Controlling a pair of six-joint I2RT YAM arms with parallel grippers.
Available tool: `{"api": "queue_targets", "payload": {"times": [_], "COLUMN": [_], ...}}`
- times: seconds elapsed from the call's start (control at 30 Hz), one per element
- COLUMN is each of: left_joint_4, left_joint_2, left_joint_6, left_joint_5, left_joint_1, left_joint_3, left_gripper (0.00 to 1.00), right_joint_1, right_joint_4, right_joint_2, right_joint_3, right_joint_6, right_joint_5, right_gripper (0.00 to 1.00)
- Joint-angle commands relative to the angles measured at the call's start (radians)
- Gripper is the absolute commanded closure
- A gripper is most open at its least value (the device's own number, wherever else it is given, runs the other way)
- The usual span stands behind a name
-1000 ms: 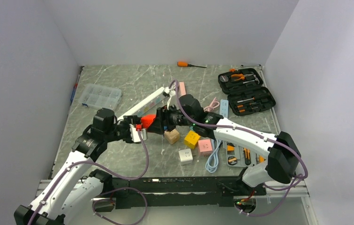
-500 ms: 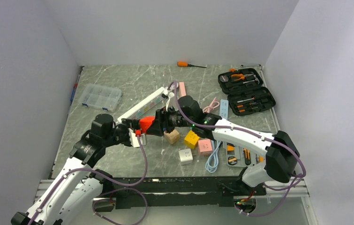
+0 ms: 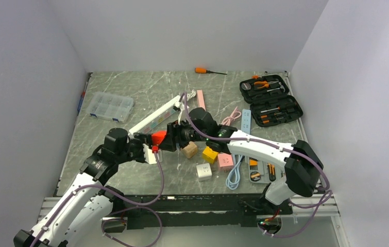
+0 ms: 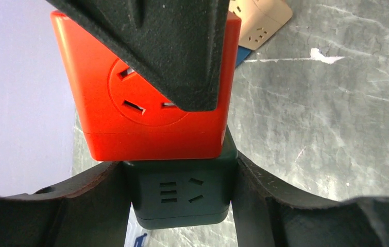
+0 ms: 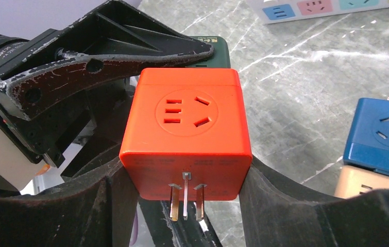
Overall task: Pull the plug off the socket
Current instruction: Remove the plug from the socket.
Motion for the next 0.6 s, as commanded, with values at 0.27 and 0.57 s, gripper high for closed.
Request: {"api": "queue_targets", "payload": {"times": [0.27,0.57], "left_joint_4": [0.074,0.016], "left_joint_2": [0.010,0.024], "left_joint_6": [0.089,0.095], "left_joint_5": [-0.124,-0.094], "left_joint_1": [0.004,0.004], "left_joint_3": [-0.056,-0.040], "left_gripper": [1.00,0.98], "right_joint_1": [0.009,0.010], "right_joint_4": [-0.018,-0.057], "right_joint_2": [-0.205,-0.289], "right_joint_3": [-0.147,-0.194], "right_joint_6": [-0.006,-0.008], "right_joint_5": [0.039,0.087], "right_gripper": [1.00,1.00]}}
